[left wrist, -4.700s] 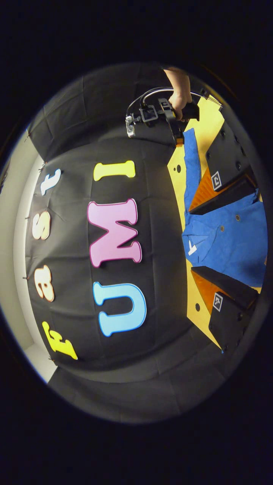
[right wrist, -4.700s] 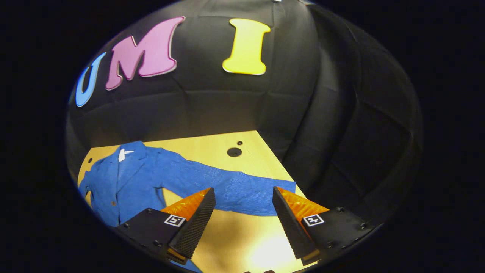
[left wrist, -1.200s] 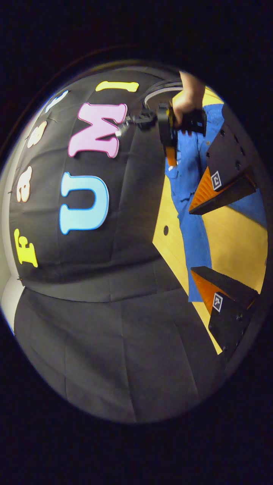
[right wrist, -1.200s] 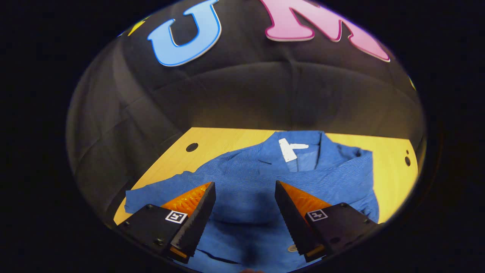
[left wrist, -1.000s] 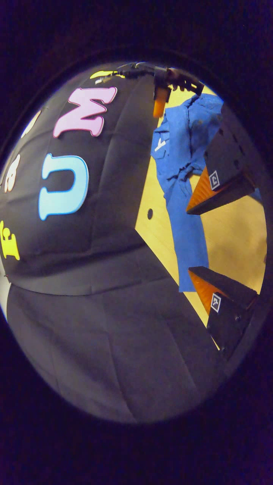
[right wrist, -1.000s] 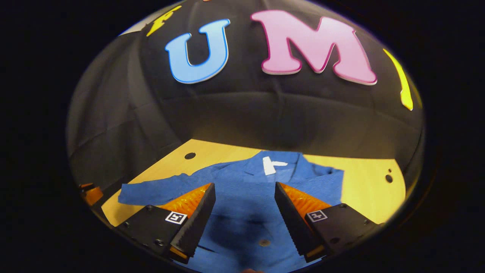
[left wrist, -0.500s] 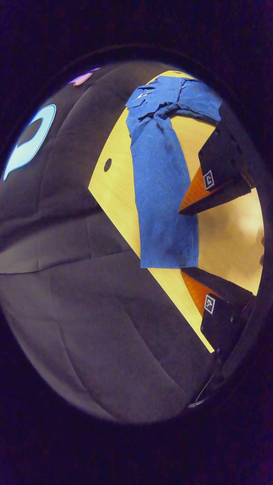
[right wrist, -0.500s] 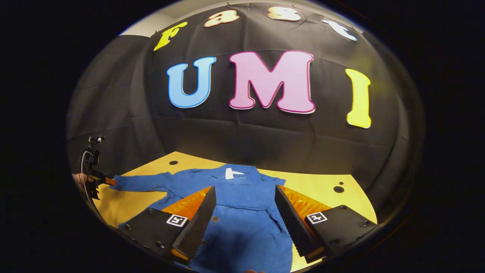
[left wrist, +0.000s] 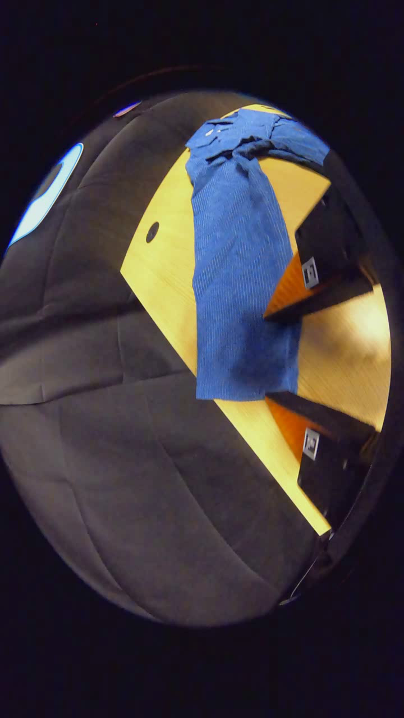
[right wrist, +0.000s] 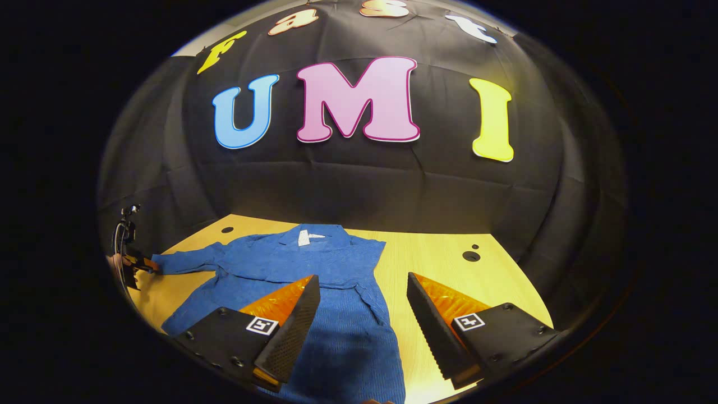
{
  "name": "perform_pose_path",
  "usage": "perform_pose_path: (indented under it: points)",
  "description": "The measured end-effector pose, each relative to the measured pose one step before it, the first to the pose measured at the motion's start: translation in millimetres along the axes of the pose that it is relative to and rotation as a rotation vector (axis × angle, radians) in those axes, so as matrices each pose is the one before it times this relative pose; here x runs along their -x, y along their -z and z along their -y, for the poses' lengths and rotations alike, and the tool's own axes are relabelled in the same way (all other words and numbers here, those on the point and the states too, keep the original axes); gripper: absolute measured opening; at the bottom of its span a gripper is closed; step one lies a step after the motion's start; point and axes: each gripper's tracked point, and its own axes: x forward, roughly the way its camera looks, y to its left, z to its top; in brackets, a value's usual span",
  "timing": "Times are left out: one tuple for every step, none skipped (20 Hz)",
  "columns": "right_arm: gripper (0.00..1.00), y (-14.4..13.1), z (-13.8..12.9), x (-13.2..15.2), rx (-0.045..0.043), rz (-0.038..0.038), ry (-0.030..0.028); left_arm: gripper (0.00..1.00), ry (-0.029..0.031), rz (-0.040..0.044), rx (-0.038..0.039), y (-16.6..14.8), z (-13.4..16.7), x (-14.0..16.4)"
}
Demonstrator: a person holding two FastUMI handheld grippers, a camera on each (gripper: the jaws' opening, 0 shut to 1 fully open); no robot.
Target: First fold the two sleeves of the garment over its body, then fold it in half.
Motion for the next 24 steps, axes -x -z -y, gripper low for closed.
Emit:
perform_pose_path:
  points:
    - [0.98, 2.52, 0.43, -0.57, -0.00393, -0.00143, -0.00085, 0.50, 0.01809, 0.00091, 0.00848, 1.31, 2.34, -1.18]
    - [0.98, 4.73, -1.08, -0.42, -0.00645, -0.00407, -0.00200, 0.34, 0.03913, 0.00126, 0.00549, -0.18, 6.32, -1.51]
    - [0.98, 5.21, 0.06, 0.79, -0.00711, -0.00837, -0.00234, 0.24, 0.02080, -0.00154, 0.02405, -0.27, 3.40, 2.24]
    - [0.98, 5.65, -1.34, -0.24, -0.00631, -0.01137, -0.00521, 0.15, 0.04553, -0.00470, 0.01402, 0.63, 7.04, -0.33]
    - [0.98, 5.24, -1.27, -1.64, -0.00371, -0.00950, -0.00384, 0.16, 0.02786, -0.00602, 0.01263, 1.84, 3.92, 3.85]
    - [0.98, 3.43, -0.42, -0.95, -0.00220, -0.00733, -0.00319, 0.08, -0.00676, 0.00918, 0.02742, -1.02, -1.76, -4.32]
    - [0.98, 2.17, -0.02, -1.00, -0.00179, -0.00323, -0.00071, 0.01, -0.00160, 0.00001, -0.00400, -2.48, 1.22, 2.18]
    - [0.98, 1.70, 0.60, -0.24, -0.00229, -0.00174, -0.00246, 0.01, -0.00735, 0.00332, -0.00554, -0.15, -0.63, -0.54]
    - [0.98, 0.27, -0.11, -0.50, -0.00052, -0.00111, -0.00241, 0.01, -0.01438, 0.00238, -0.00199, -1.28, 2.14, 1.22]
    - [0.98, -0.13, 1.00, 0.11, 0.00476, 0.00304, 0.00057, 0.00, 0.00171, 0.00049, -0.01083, -0.25, 5.54, 0.72]
    - [0.98, -0.30, 2.63, -0.11, 0.00905, 0.00212, 0.00345, 0.00, 0.00163, 0.01281, -0.01815, -2.76, 10.16, 4.61]
    - [0.98, 1.70, 3.22, -0.02, 0.00696, -0.00041, 0.00358, 0.00, 0.01691, 0.02725, -0.01336, -7.67, 11.98, 4.99]
    - [0.98, 1.37, 4.64, 0.10, 0.00175, -0.00381, 0.00442, 0.00, 0.02581, 0.02780, -0.00546, -9.25, 16.63, 8.86]
    - [0.98, 1.19, 4.49, 2.12, -0.00508, -0.00152, 0.00700, 0.00, 0.04023, 0.03042, -0.00244, -10.76, 23.10, 10.02]
    - [0.98, 0.53, 6.14, 0.64, -0.00791, -0.00014, 0.00939, 0.00, 0.05245, 0.03636, -0.00430, -13.22, 29.36, 8.58]
    - [0.98, 0.97, 4.50, 1.32, -0.00888, -0.00051, 0.01121, 0.00, 0.05822, 0.03503, -0.01175, -12.69, 32.18, 6.03]
    - [0.98, 2.20, 7.04, 0.54, -0.00756, -0.00302, 0.01111, 0.00, 0.06733, 0.03195, -0.01448, -14.65, 38.09, 5.72]
    - [0.98, 3.71, 6.97, 1.05, -0.00471, -0.00568, 0.01644, 0.00, 0.07596, 0.03457, -0.01489, -11.75, 39.86, 2.80]
    - [0.98, 5.41, 8.04, 0.25, -0.00171, -0.01530, 0.01700, 0.00, 0.07662, 0.04165, -0.01087, -11.61, 42.54, -0.01]
    - [0.98, 6.68, 5.55, -0.51, -0.00738, -0.01527, 0.00860, 0.00, 0.07919, 0.04641, 0.00032, -10.19, 44.70, -1.70]
    - [0.98, 4.33, 4.56, 0.25, -0.01257, -0.01473, 0.00685, 0.00, 0.07674, 0.01904, -0.00528, -0.45, 44.32, -11.17]
    - [0.98, 2.72, 3.58, 1.07, -0.01452, -0.01029, 0.00293, 0.00, 0.06585, -0.00064, -0.00473, 0.51, 40.32, -7.71]
    - [0.98, 1.93, 3.76, 0.13, -0.00965, -0.00680, 0.00294, 0.00, 0.06154, -0.01018, -0.00038, 6.86, 33.86, -7.14]
    - [0.98, 2.17, 5.07, -0.12, -0.00260, -0.00375, 0.00564, 0.00, 0.05155, -0.01620, 0.00062, 9.20, 31.24, -13.43]
